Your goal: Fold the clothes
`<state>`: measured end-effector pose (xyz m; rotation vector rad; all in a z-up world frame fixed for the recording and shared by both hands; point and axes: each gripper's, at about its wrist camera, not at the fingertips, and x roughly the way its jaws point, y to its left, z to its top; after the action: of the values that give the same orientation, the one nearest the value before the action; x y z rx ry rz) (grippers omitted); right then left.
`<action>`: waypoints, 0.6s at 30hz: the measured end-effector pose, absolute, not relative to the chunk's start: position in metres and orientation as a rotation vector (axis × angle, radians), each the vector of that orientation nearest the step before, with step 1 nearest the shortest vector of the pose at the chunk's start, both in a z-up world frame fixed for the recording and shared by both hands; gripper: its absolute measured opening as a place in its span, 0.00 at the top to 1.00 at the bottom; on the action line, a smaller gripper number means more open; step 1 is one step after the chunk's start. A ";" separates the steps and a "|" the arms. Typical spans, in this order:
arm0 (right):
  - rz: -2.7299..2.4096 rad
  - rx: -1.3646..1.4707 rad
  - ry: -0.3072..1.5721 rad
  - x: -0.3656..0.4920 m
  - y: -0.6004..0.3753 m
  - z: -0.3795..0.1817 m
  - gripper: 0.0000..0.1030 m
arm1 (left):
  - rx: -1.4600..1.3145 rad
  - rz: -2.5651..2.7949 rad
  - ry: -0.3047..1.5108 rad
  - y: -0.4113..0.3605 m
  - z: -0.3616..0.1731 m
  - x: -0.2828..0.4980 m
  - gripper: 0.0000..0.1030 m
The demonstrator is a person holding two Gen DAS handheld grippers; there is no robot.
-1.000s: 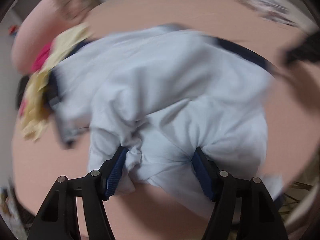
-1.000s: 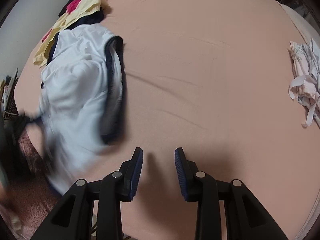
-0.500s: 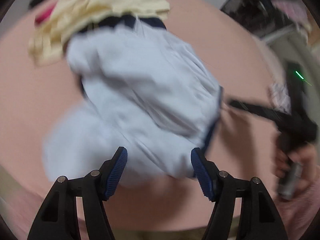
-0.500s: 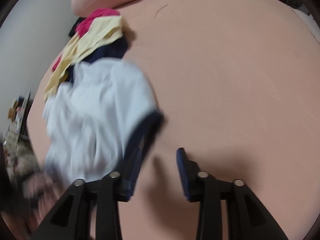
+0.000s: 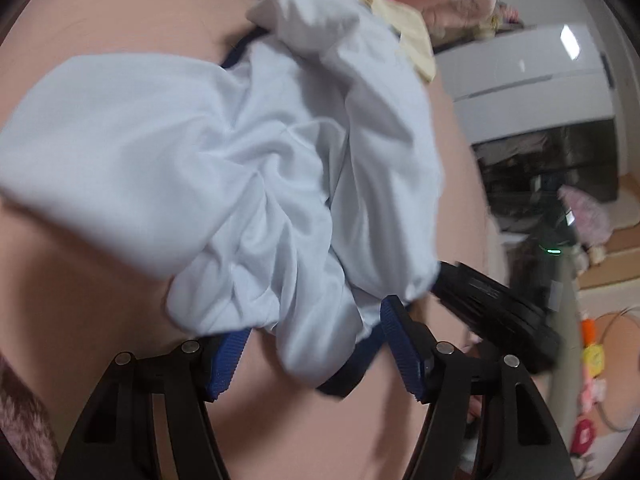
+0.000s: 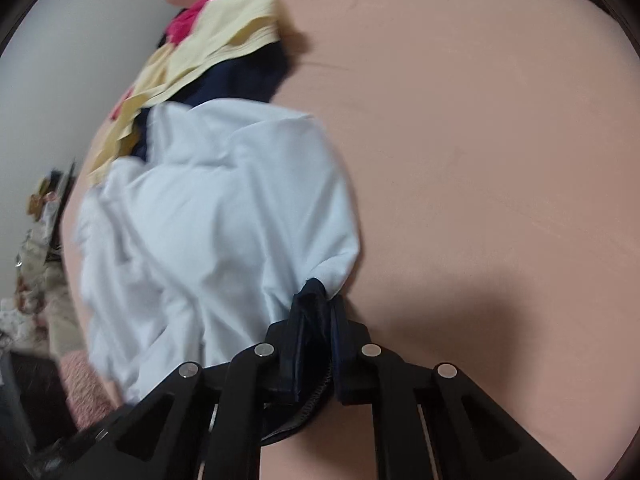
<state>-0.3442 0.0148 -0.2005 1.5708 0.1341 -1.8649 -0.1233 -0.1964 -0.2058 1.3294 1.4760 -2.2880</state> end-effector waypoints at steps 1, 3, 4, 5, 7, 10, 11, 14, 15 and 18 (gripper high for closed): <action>-1.860 1.555 0.159 -0.338 0.015 -0.199 0.92 | 1.340 -2.297 1.442 -0.195 -0.204 -0.126 0.55; -1.861 1.533 0.187 -0.326 0.019 -0.196 0.92 | 1.360 -2.332 1.372 -0.192 -0.197 -0.127 0.94; -1.854 1.523 0.175 -0.319 0.024 -0.192 0.93 | 1.366 -2.347 1.351 -0.190 -0.194 -0.126 0.94; -1.846 1.513 0.164 -0.312 0.030 -0.188 0.93 | 1.362 -2.368 1.344 -0.191 -0.190 -0.124 0.94; -1.855 1.487 0.183 -0.296 0.044 -0.179 0.93 | 1.340 -2.433 1.305 -0.194 -0.176 -0.119 0.94; -1.877 1.485 0.345 -0.270 0.067 -0.188 0.94 | 1.294 -2.530 1.256 -0.188 -0.160 -0.119 0.94; -1.878 1.489 0.406 -0.263 0.073 -0.195 0.96 | 1.291 -2.550 1.265 -0.187 -0.155 -0.118 0.94; -1.850 1.556 0.381 -0.244 0.103 -0.197 0.97 | 1.287 -2.565 1.260 -0.180 -0.149 -0.107 0.94; -1.823 1.594 0.350 -0.237 0.114 -0.194 0.97 | 1.282 -2.551 1.230 -0.176 -0.149 -0.104 0.93; -1.789 1.584 0.242 -0.215 0.143 -0.182 0.97 | 1.324 -2.460 1.272 -0.164 -0.169 -0.106 0.93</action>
<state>-0.2146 0.1432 -0.1816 1.5838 0.2418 -1.7887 -0.1059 -0.1637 -0.1694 1.3239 1.2720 -2.4598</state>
